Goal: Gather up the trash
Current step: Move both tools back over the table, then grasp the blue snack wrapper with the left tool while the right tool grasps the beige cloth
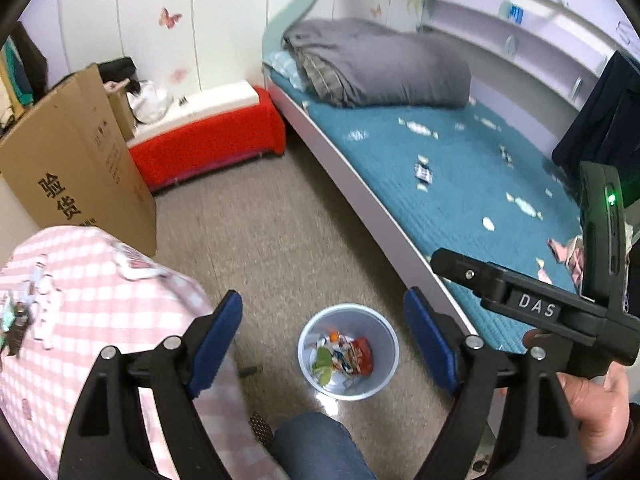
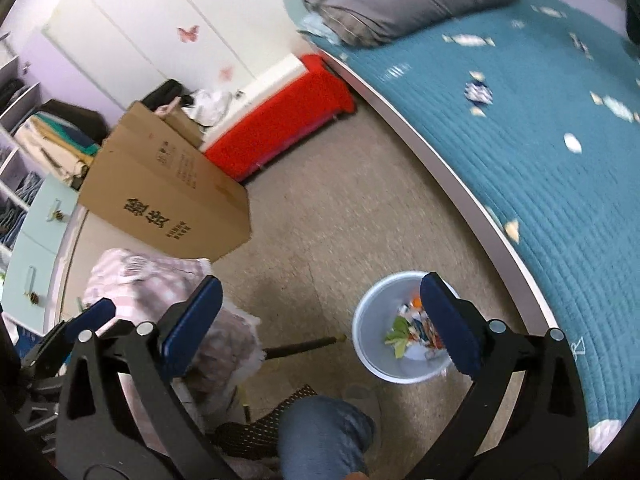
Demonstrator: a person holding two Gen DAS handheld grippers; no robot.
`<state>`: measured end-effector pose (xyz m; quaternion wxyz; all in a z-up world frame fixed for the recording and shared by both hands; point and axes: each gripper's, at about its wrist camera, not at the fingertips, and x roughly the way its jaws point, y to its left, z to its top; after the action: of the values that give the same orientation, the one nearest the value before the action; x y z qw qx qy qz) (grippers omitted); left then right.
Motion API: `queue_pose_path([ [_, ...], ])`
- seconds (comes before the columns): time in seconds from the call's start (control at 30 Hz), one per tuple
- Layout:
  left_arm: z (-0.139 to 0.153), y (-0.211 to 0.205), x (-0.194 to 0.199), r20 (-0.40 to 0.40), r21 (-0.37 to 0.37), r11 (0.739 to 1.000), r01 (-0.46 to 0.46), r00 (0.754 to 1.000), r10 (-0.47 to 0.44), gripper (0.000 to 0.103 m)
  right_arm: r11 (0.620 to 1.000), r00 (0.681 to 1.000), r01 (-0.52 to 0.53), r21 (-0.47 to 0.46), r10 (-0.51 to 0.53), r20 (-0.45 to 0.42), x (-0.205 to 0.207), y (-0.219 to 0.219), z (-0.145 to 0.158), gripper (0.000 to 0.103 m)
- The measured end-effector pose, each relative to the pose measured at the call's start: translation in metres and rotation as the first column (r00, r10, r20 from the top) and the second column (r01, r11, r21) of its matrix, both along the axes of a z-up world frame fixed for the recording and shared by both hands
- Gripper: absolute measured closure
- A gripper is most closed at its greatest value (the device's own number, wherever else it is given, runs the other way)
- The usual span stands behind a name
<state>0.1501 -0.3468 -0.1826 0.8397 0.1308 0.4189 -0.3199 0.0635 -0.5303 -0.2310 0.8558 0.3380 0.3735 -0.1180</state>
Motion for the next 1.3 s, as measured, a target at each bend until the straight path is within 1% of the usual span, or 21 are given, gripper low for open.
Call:
queue_pose_path([
  [0.1, 0.019, 0.022, -0.002, 0.031, -0.037, 0.999, -0.019, 0.999, 0.021, 0.022, 0.999, 0.999, -0.034, -0.039, 0.036, 0.04, 0.008, 0.018, 0.028, 0.006],
  [0.33, 0.058, 0.085, 0.001, 0.089, -0.115, 0.988, -0.1, 0.99, 0.11, 0.021, 0.984, 0.984, -0.134, -0.114, 0.146, 0.103, 0.028, 0.069, 0.075, 0.006],
  [0.4, 0.066, 0.106, 0.003, 0.104, -0.138, 0.983, -0.125, 0.985, 0.14, 0.018, 0.974, 0.974, -0.178, -0.14, 0.195, 0.117, 0.037, 0.09, 0.088, 0.006],
  [0.5, 0.076, 0.147, 0.004, 0.139, -0.157, 0.971, -0.179, 0.97, 0.201, 0.017, 0.952, 0.954, -0.248, -0.177, 0.272, 0.127, 0.051, 0.125, 0.103, 0.006],
  [0.6, 0.08, 0.186, 0.01, 0.143, -0.173, 0.956, -0.235, 0.955, 0.26, 0.017, 0.927, 0.93, -0.314, -0.207, 0.344, 0.13, 0.065, 0.158, 0.112, 0.006],
  [0.73, 0.079, 0.245, 0.019, 0.132, -0.194, 0.922, -0.334, 0.923, 0.362, 0.017, 0.891, 0.895, -0.389, -0.234, 0.426, 0.13, 0.086, 0.208, 0.119, 0.006],
  [0.93, 0.067, 0.334, 0.032, 0.104, -0.209, 0.854, -0.477, 0.857, 0.505, 0.014, 0.834, 0.842, -0.489, -0.256, 0.528, 0.11, 0.109, 0.275, 0.119, 0.006],
  [0.97, 0.065, 0.343, 0.033, 0.103, -0.209, 0.845, -0.493, 0.848, 0.52, 0.014, 0.82, 0.83, -0.509, -0.261, 0.548, 0.105, 0.114, 0.288, 0.119, 0.006],
  [1.0, 0.063, 0.359, 0.035, 0.099, -0.209, 0.829, -0.519, 0.832, 0.546, 0.013, 0.809, 0.819, -0.525, -0.265, 0.565, 0.099, 0.118, 0.3, 0.118, 0.006],
  [1.07, 0.058, 0.382, 0.04, 0.088, -0.209, 0.807, -0.552, 0.812, 0.578, 0.012, 0.784, 0.799, -0.556, -0.276, 0.595, 0.081, 0.125, 0.324, 0.116, 0.006],
  [1.17, 0.047, 0.42, 0.05, 0.084, -0.192, 0.776, -0.6, 0.778, 0.622, 0.012, 0.75, 0.771, -0.597, -0.287, 0.635, 0.057, 0.136, 0.355, 0.112, 0.006],
  [1.2, 0.041, 0.435, 0.054, 0.087, -0.18, 0.76, -0.624, 0.76, 0.645, 0.012, 0.734, 0.757, -0.613, -0.291, 0.651, 0.047, 0.141, 0.369, 0.11, 0.006],
  [1.27, 0.033, 0.456, 0.061, 0.089, -0.161, 0.738, -0.655, 0.735, 0.672, 0.012, 0.712, 0.736, -0.639, -0.291, 0.676, 0.034, 0.15, 0.386, 0.105, 0.006],
  [1.3, 0.029, 0.465, 0.063, 0.09, -0.151, 0.732, -0.664, 0.728, 0.68, 0.012, 0.698, 0.724, -0.654, -0.292, 0.689, 0.026, 0.155, 0.398, 0.102, 0.006],
])
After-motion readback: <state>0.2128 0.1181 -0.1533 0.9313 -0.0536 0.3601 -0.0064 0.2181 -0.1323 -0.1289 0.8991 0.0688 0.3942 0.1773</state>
